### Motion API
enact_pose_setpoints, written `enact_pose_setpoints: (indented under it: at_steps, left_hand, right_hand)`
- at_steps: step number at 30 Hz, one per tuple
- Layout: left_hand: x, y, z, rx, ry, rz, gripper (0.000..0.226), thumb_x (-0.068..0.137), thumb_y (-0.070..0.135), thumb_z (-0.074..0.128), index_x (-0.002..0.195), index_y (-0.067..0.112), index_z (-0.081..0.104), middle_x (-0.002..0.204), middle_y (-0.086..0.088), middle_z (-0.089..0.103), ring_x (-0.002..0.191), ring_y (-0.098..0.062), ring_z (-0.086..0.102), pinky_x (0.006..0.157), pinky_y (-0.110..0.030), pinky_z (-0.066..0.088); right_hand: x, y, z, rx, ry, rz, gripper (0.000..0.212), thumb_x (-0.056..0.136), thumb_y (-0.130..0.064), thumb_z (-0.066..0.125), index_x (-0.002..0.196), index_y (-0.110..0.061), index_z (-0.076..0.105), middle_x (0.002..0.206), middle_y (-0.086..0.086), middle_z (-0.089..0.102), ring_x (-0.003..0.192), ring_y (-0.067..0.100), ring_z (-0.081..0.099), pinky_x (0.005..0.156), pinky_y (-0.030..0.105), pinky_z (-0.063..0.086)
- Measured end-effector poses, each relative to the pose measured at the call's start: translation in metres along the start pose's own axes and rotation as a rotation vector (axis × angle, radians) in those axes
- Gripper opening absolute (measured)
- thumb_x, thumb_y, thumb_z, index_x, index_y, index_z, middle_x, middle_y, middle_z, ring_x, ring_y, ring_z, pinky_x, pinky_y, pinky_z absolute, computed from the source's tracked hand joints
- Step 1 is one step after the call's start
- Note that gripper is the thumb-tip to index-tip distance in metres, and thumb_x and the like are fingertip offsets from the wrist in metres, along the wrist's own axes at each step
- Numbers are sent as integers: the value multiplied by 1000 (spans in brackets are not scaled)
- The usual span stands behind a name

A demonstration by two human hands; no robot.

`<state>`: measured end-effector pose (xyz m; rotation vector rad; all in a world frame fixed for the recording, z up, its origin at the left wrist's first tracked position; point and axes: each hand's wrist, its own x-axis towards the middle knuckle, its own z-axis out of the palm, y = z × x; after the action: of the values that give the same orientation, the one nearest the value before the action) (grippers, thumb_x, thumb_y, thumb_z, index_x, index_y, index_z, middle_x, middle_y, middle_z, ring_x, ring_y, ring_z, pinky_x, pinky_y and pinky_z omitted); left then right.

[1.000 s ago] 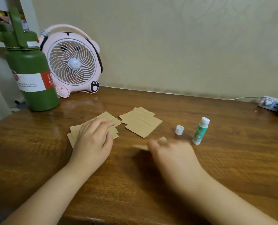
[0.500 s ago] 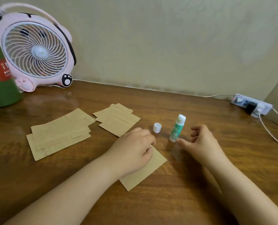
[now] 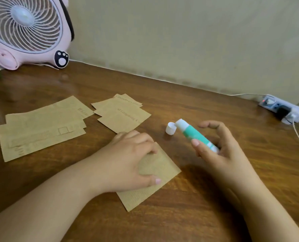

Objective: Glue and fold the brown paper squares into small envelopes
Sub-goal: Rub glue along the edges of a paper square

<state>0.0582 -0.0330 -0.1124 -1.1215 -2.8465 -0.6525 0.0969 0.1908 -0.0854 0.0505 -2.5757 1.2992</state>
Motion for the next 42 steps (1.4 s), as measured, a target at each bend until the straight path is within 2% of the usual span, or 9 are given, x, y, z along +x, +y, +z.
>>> enact_pose_setpoints:
  at_steps: [4, 8, 11, 16, 26, 28, 32, 36, 42]
  left_hand:
    - [0, -6, 2, 59, -75, -62, 74, 76, 71, 52, 140, 42, 30, 141, 34, 20, 126, 10, 4, 106, -20, -5]
    - [-1, -8, 3, 39, -95, -80, 79, 74, 74, 53, 142, 40, 31, 142, 34, 20, 131, 8, 3, 107, -22, -8]
    - [0, -10, 5, 46, -94, -86, 86, 66, 79, 45, 142, 40, 31, 142, 35, 20, 130, 10, 3, 106, -23, -7]
    - [-1, -7, 3, 53, -116, -128, 83, 73, 75, 49, 144, 38, 27, 144, 33, 15, 133, 8, 2, 109, -27, -5]
    - [-2, -3, 0, 108, -143, -178, 85, 71, 78, 47, 145, 38, 27, 145, 32, 18, 134, 5, 3, 114, -42, -9]
    - [-3, -2, -1, 122, -131, -171, 85, 71, 78, 48, 144, 38, 29, 146, 31, 19, 134, 6, 5, 114, -42, -11]
    - [-4, -1, -4, 101, -138, -166, 79, 72, 76, 51, 140, 40, 35, 146, 32, 21, 134, 6, 6, 113, -43, -12]
    - [-4, -1, -5, 114, -110, -167, 78, 69, 78, 50, 136, 41, 38, 134, 31, 24, 131, 3, 10, 113, -43, -9]
    - [-4, -1, -6, 144, -127, -194, 86, 67, 80, 47, 141, 39, 33, 130, 30, 25, 129, 3, 10, 113, -46, -9]
  right_hand:
    - [-2, -11, 1, 157, -11, 34, 11, 77, -22, 71, 86, -20, 65, 68, -4, 64, 53, 7, 54, 47, 13, 45]
    - [-4, -9, 6, 96, -52, 56, 16, 79, -21, 72, 83, -7, 66, 84, 26, 62, 71, 35, 65, 64, 42, 54]
    - [-4, -5, 12, -4, -103, 2, 16, 80, -32, 71, 83, -17, 65, 82, 20, 65, 78, 40, 63, 66, 56, 51]
    - [-10, -7, 8, -116, -185, -101, 6, 81, -30, 69, 83, -24, 68, 78, 3, 68, 72, 23, 61, 68, 46, 51]
    - [-2, -13, 15, -215, -240, -235, 13, 82, -29, 69, 81, -17, 67, 75, 2, 64, 65, 16, 55, 59, 31, 45]
    - [-2, -14, 14, -208, -208, -239, 12, 82, -28, 69, 78, -17, 67, 73, 3, 63, 63, 16, 54, 56, 29, 45]
    - [-3, -17, 9, -91, 35, -212, 12, 81, -24, 68, 72, -27, 61, 79, -8, 65, 58, 6, 54, 50, 17, 41]
    - [9, -17, 19, -114, -99, -248, 8, 81, -26, 66, 79, -29, 60, 86, -14, 64, 70, 6, 58, 55, 14, 44]
    - [30, -10, 35, -143, -237, -304, 7, 84, -27, 67, 88, -22, 65, 84, -5, 65, 75, 16, 59, 66, 39, 49]
